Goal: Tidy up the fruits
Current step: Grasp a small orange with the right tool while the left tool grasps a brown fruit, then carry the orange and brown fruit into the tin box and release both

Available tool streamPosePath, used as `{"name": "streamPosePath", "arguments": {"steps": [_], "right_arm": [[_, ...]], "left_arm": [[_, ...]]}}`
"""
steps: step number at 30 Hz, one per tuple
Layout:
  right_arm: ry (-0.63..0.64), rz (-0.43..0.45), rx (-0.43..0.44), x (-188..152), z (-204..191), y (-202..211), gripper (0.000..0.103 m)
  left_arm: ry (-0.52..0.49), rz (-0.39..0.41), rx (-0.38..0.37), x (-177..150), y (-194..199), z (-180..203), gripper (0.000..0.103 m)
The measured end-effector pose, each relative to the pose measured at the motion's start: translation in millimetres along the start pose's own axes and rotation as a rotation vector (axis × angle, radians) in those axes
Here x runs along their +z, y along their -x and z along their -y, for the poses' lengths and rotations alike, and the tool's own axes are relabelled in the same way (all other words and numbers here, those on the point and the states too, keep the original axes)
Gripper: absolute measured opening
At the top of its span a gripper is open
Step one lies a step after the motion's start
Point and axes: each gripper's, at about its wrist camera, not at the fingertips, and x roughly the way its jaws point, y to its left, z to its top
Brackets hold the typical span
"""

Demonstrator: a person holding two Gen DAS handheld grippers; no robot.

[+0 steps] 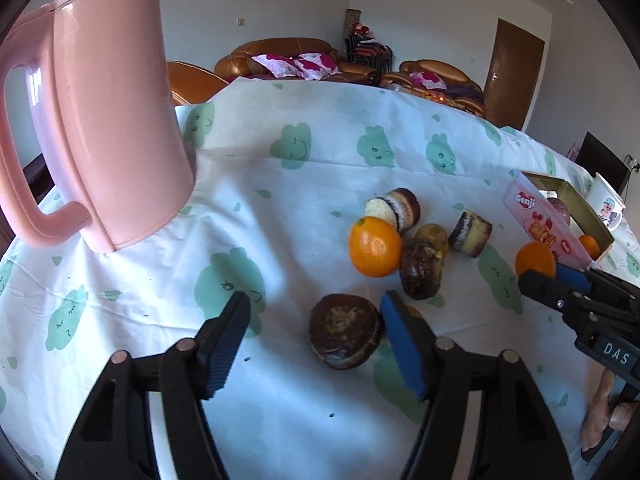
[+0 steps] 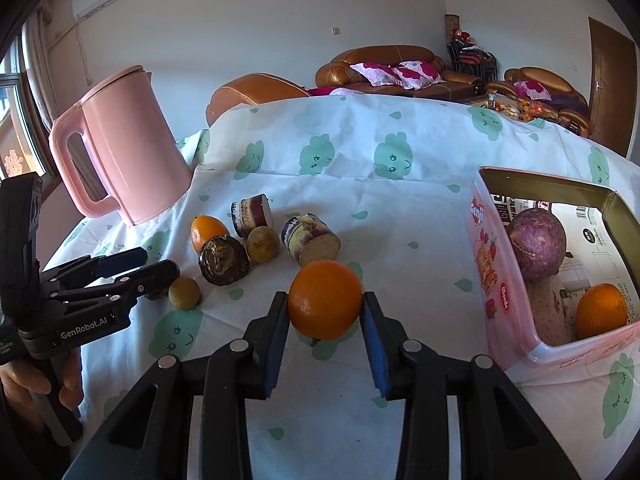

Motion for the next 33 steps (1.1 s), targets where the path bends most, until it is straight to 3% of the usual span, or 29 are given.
{"name": "streamPosePath", "arguments": {"steps": [3, 5, 8, 10, 12, 14, 18, 21, 23, 25, 33], "right_arm": [[-0.008, -0.007, 0.001, 0.4, 1.5, -1.7, 0.038], [-0.009, -0.008, 0.002, 0.5, 1.5, -1.9, 0.038], [-0.007, -0.005, 0.002, 0.3, 0.9, -1.4, 0.038], [-0.007, -0.004, 0.004, 0.4, 1.1, -1.1, 0.038], [-0.01, -0.004, 0.006, 0.5, 1.6, -1.0, 0.038], [-0.012, -0.006, 0.009, 0.6, 2.2, -1.2, 0.038], [-0.012, -0.012, 0.013, 0.0, 1.8, -2.2, 0.038], [-0.009, -0.015, 0.017, 0.4, 0.6, -3.0, 0.038], [-0.007, -0.015, 0.019, 0.4, -0.3, -3.1, 0.038], [-0.006, -0.009, 0.017, 0.3, -0.6, -2.0, 0.038], [-0.011, 0.01, 0.012, 0.9, 1.7, 0.9, 0.038]], "left_arm": [[0.012, -0.004, -0.01, -0.3, -1.6, -1.9, 0.073], [-0.013, -0.005, -0.098, -1.6, 0.4, 3.9, 0.038], [-0.069, 0.001, -0.093, -2.8, 4.5, 12.5, 0.036], [-0.042, -0.015, -0.138, -1.8, 5.5, 3.6, 0.037], [0.005, -0.037, -0.173, -1.4, 5.4, -8.8, 0.046], [0.02, -0.034, -0.122, -1.7, 5.5, -16.1, 0.068], [0.009, -0.044, -0.08, -4.1, 1.1, -16.4, 0.069], [-0.07, -0.097, 0.015, -5.4, -13.4, 0.1, 0.066], [-0.084, -0.077, -0.011, -4.6, -11.3, 3.3, 0.046], [-0.066, -0.076, -0.019, -4.4, -11.0, -0.5, 0.04], [-0.045, -0.053, -0.033, -3.7, -5.6, -3.6, 0.038]]}}
